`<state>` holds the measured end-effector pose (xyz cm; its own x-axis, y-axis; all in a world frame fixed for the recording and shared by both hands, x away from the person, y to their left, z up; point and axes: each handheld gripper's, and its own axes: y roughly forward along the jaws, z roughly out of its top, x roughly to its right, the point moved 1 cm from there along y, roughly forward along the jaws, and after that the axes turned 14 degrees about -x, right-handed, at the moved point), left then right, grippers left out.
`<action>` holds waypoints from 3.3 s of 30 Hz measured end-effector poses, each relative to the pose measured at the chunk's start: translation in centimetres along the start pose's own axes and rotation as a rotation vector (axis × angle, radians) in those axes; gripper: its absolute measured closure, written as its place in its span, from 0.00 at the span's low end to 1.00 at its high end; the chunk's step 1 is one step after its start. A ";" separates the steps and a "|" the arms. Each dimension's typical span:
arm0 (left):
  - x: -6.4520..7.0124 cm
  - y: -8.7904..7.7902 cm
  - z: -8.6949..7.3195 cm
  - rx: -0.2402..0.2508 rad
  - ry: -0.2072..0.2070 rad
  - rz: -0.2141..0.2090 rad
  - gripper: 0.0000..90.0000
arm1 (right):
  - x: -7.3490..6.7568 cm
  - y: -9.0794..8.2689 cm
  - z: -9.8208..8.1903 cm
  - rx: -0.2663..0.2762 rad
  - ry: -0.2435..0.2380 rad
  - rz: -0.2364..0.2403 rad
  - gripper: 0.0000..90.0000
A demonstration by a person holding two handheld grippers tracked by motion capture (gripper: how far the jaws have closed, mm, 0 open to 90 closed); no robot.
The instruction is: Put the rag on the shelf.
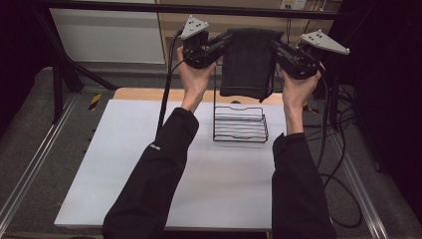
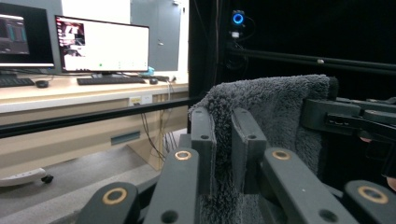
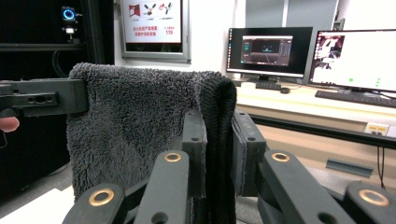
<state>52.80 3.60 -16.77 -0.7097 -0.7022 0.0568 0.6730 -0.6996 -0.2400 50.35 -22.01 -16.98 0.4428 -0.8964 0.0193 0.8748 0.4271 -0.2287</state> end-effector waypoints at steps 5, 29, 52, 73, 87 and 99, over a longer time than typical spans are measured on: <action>0.3 -0.3 -1.2 -0.021 0.021 -0.014 0.89 | 0.0 -0.4 -1.5 -0.009 0.007 0.017 0.87; 1.5 -2.1 -3.1 -0.053 0.088 -0.048 0.89 | -0.7 -2.0 -3.8 -0.024 -0.032 0.048 0.87; 3.4 -3.4 -5.6 -0.046 0.138 -0.050 0.89 | -1.8 -3.5 -6.5 0.016 -0.063 0.028 0.87; 2.1 -2.5 -3.2 -0.028 0.061 -0.010 0.90 | -1.7 -2.0 -3.6 0.009 -0.037 -0.011 0.87; 3.5 -3.7 -5.1 -0.040 0.136 -0.030 0.90 | -2.1 -3.9 -5.8 0.018 -0.072 0.019 0.87; 3.8 -3.9 -5.9 -0.052 0.138 -0.047 0.90 | -2.2 -4.3 -6.6 0.007 -0.085 0.024 0.87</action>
<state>46.25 4.40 -21.34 -0.7647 -0.6413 -0.0634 0.6289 -0.7212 -0.2903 44.33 -22.69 -22.44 0.4781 -0.8730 0.0964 0.8652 0.4492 -0.2229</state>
